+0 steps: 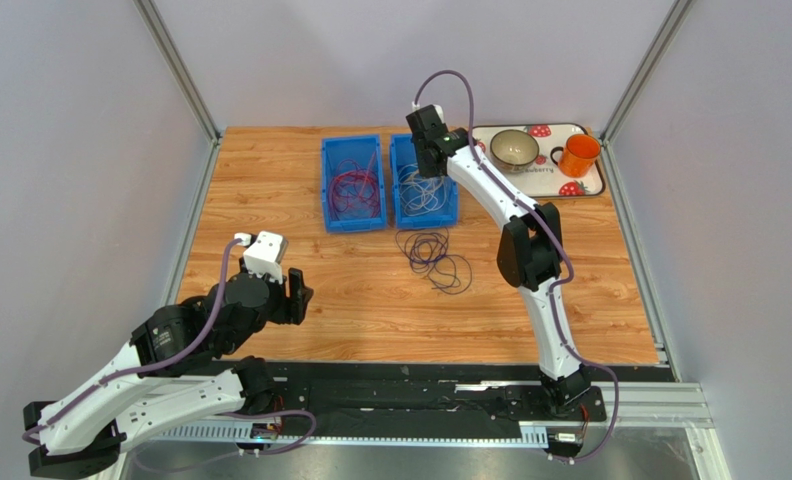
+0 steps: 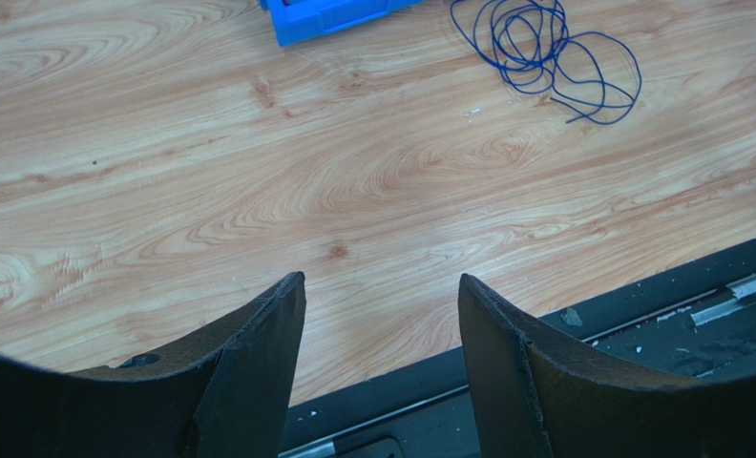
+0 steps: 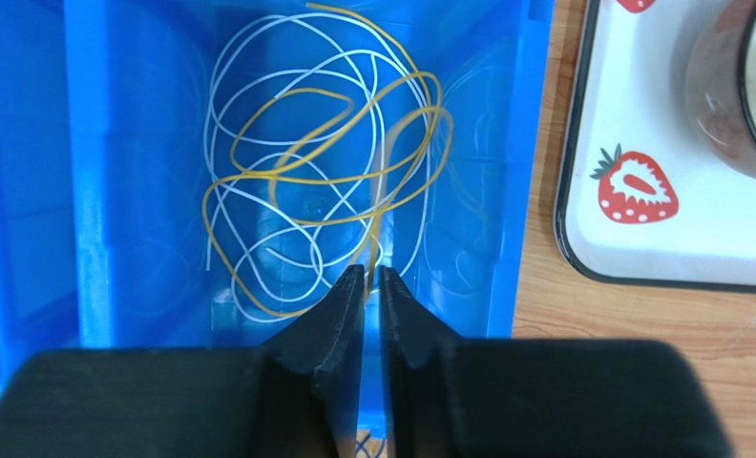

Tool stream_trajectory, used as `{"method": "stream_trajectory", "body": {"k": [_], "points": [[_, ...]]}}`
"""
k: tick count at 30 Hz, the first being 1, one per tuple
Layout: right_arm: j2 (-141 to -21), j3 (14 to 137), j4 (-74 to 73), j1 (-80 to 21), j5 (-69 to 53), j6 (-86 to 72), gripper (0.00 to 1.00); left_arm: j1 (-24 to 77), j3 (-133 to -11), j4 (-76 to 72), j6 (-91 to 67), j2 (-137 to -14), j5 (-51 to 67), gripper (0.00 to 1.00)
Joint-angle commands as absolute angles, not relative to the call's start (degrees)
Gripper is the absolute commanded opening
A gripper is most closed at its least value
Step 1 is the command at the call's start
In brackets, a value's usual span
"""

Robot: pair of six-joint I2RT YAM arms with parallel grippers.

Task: Untangle the cables

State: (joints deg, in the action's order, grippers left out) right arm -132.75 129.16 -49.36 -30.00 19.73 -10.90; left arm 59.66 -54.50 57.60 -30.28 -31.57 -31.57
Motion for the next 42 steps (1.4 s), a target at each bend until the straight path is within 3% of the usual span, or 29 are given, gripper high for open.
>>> {"method": "stream_trajectory", "body": {"k": [1, 4, 7, 18, 29, 37, 39, 41, 42], "points": [[-132.1, 128.77, -45.88, -29.88, 16.88, -11.95, 0.24, 59.85, -54.84, 56.69, -29.36, -31.99, -31.73, 0.68], [-129.92, 126.57, -45.79, -29.97, 15.39, -12.3, 0.34, 59.85, -54.84, 56.69, -29.36, -32.08, -31.73, 0.69], [-126.84, 124.11, -45.53, -29.97, 14.33, -12.74, 0.37, 59.85, -54.84, 56.69, -29.36, -32.25, -31.73, 0.69], [-110.86, 110.93, -44.56, -30.23, 8.97, -15.37, 0.41, 59.85, -54.67, 56.17, -29.01, -33.31, -30.16, 0.69], [-93.09, 83.0, -38.15, -30.32, 9.05, -21.79, 0.42, 59.85, -53.53, 43.96, -27.78, -45.16, -22.6, 0.7], [-83.42, 65.84, -30.85, -30.23, 8.78, -28.47, 0.53, 59.85, -52.82, 24.53, -28.82, -57.9, -14.86, 0.69], [-80.78, 62.16, -29.8, -30.23, 10.19, -30.49, 0.58, 59.85, -53.26, 20.42, -30.84, -62.3, -14.07, 0.69], [-78.07, 60.21, -29.53, -30.23, 11.42, -31.55, 0.73, 59.85, -53.79, 18.03, -34.25, -66.24, -13.54, 0.69], [-77.18, 58.55, -29.53, -30.15, 12.82, -31.81, 0.73, 59.85, -53.96, 16.02, -35.67, -67.49, -13.36, 0.69]]}}
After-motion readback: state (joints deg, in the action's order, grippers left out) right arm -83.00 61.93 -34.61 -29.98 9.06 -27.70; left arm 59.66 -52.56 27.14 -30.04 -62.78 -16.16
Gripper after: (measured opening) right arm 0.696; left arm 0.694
